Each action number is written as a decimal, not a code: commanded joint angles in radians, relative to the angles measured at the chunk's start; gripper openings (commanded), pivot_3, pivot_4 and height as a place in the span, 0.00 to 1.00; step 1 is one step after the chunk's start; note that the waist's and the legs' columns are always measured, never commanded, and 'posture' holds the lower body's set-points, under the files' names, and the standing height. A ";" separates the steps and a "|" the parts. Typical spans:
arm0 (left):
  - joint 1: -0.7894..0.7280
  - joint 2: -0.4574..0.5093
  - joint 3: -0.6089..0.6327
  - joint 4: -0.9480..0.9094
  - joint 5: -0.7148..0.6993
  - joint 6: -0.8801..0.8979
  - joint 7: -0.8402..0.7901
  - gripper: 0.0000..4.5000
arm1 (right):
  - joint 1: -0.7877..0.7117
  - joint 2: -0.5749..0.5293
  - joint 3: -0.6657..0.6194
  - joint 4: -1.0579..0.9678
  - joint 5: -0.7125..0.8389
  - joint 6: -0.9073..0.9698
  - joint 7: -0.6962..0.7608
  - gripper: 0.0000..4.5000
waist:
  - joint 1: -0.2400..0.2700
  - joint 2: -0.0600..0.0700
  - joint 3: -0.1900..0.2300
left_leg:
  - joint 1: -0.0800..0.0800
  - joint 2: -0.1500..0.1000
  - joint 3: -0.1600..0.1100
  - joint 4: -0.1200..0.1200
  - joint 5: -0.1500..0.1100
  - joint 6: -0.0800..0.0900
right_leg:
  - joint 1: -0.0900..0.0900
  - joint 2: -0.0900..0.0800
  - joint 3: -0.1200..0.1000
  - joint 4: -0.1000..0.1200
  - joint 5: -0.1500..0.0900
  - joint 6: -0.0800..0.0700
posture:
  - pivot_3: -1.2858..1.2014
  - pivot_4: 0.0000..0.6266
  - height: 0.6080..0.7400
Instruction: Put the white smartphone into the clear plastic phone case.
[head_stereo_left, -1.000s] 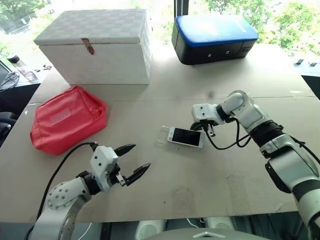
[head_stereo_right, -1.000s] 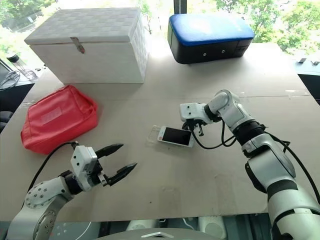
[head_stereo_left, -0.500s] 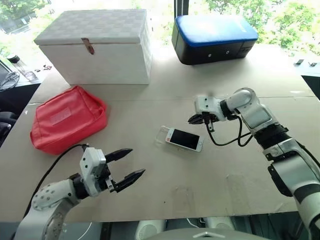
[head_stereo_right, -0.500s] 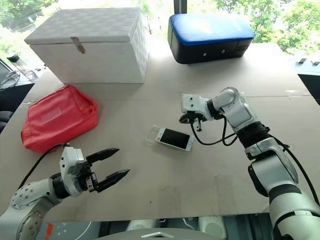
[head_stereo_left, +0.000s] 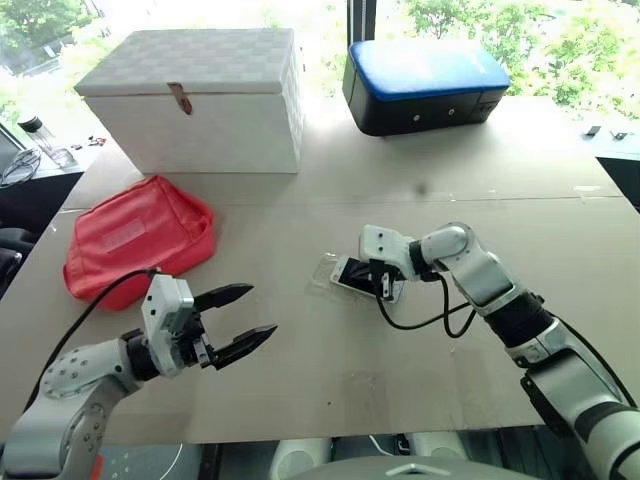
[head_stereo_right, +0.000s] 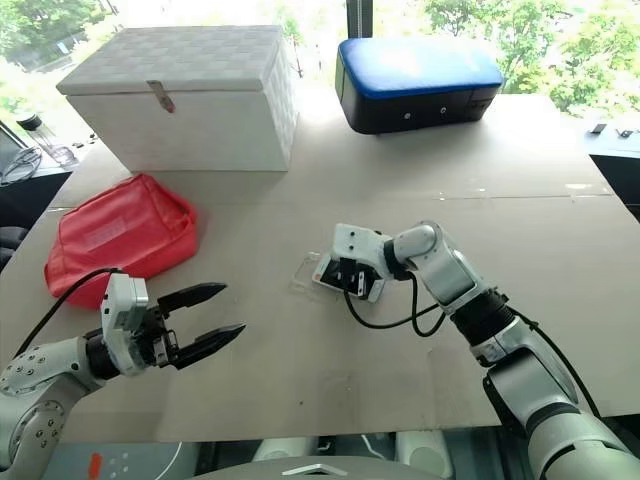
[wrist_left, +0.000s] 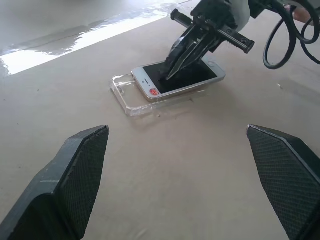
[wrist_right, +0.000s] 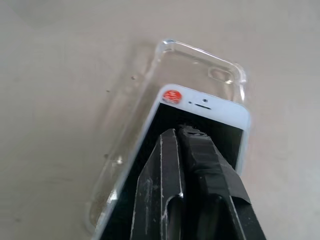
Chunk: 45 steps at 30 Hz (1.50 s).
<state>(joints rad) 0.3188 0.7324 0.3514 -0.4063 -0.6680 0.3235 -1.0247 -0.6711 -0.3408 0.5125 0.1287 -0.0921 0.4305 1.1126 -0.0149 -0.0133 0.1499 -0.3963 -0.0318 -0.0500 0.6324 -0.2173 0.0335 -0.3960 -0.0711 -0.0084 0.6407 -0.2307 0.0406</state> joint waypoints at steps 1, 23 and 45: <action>-0.010 -0.002 0.002 -0.041 -0.006 0.008 0.017 1.00 | 0.067 -0.013 0.068 0.032 -0.008 0.062 0.034 0.02 | 0.000 0.000 -0.001 | 0.000 0.000 0.000 0.000 -0.002 -0.004 | 0.000 0.000 0.002 0.000 -0.002 0.003 | 0.52 0.24 1.00; -0.065 -0.011 -0.033 -0.059 -0.008 0.043 0.068 1.00 | -0.163 -0.050 -0.075 0.090 0.043 0.008 -0.101 0.02 | 0.002 0.001 0.008 | -0.019 0.000 0.000 0.000 0.000 -0.001 | -0.017 0.000 -0.002 -0.001 0.003 0.001 | 0.52 0.24 1.00; -0.054 -0.009 -0.025 -0.099 -0.022 0.075 0.098 1.00 | -0.127 -0.084 -0.034 0.041 0.040 -0.008 0.059 0.02 | 0.001 0.001 0.009 | -0.018 0.001 0.001 0.001 0.000 -0.001 | -0.017 0.001 -0.002 0.000 0.004 0.003 | 0.52 0.24 1.00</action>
<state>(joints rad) 0.2711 0.7176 0.3111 -0.4678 -0.6717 0.3972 -0.9302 -0.8004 -0.4176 0.4737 0.2093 -0.0535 0.4256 1.1623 -0.0140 -0.0122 0.1589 -0.4147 -0.0310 -0.0492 0.6334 -0.2175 0.0323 -0.4127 -0.0698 -0.0104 0.6404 -0.2271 0.0432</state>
